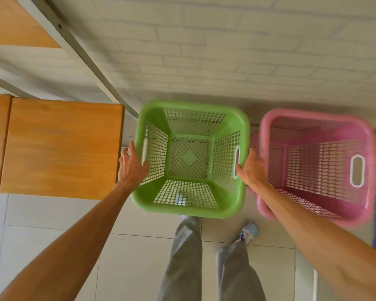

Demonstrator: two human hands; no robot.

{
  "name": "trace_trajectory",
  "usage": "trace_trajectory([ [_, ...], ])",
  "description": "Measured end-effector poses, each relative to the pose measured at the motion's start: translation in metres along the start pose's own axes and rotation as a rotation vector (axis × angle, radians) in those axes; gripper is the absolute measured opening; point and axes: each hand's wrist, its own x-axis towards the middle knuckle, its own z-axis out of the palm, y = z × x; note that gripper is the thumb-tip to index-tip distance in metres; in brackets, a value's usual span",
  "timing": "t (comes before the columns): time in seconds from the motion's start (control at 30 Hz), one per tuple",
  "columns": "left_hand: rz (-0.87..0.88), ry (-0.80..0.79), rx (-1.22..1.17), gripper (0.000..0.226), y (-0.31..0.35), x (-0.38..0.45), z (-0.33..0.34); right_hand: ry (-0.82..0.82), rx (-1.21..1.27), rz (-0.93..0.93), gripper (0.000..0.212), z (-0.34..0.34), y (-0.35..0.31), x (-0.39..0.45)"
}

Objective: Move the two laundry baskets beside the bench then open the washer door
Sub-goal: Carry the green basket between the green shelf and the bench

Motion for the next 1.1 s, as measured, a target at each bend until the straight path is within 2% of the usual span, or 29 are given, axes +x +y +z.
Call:
trace_trajectory([
  [0.1, 0.008, -0.032, -0.058, 0.080, -0.016, 0.021, 0.005, 0.012, -0.036, 0.095, 0.080, 0.019, 0.000, 0.007],
  [0.27, 0.086, -0.137, -0.191, 0.059, -0.032, 0.038, 0.013, 0.055, 0.002, 0.107, 0.073, 0.024, -0.002, 0.010],
  [0.37, 0.090, -0.131, -0.240, 0.066, -0.031, 0.012, -0.001, 0.087, 0.032, 0.103, 0.075, 0.009, -0.008, -0.018],
  [0.53, 0.168, -0.052, -0.313, 0.080, -0.020, -0.079, -0.068, 0.141, 0.039, 0.072, 0.073, -0.061, -0.034, -0.106],
  [0.67, 0.178, 0.030, -0.352, 0.075, -0.017, -0.172, -0.142, 0.161, 0.016, 0.012, 0.087, -0.131, -0.057, -0.197],
  [0.8, 0.217, 0.179, -0.389, 0.067, -0.033, -0.272, -0.211, 0.192, 0.059, -0.119, 0.083, -0.178, -0.073, -0.293],
  [0.93, 0.224, 0.305, -0.451, 0.065, -0.060, -0.370, -0.267, 0.289, 0.126, -0.234, 0.064, -0.193, -0.094, -0.387],
  [1.1, 0.167, 0.506, -0.472, 0.058, -0.121, -0.467, -0.315, 0.438, 0.380, -0.296, 0.057, -0.154, -0.130, -0.494],
])
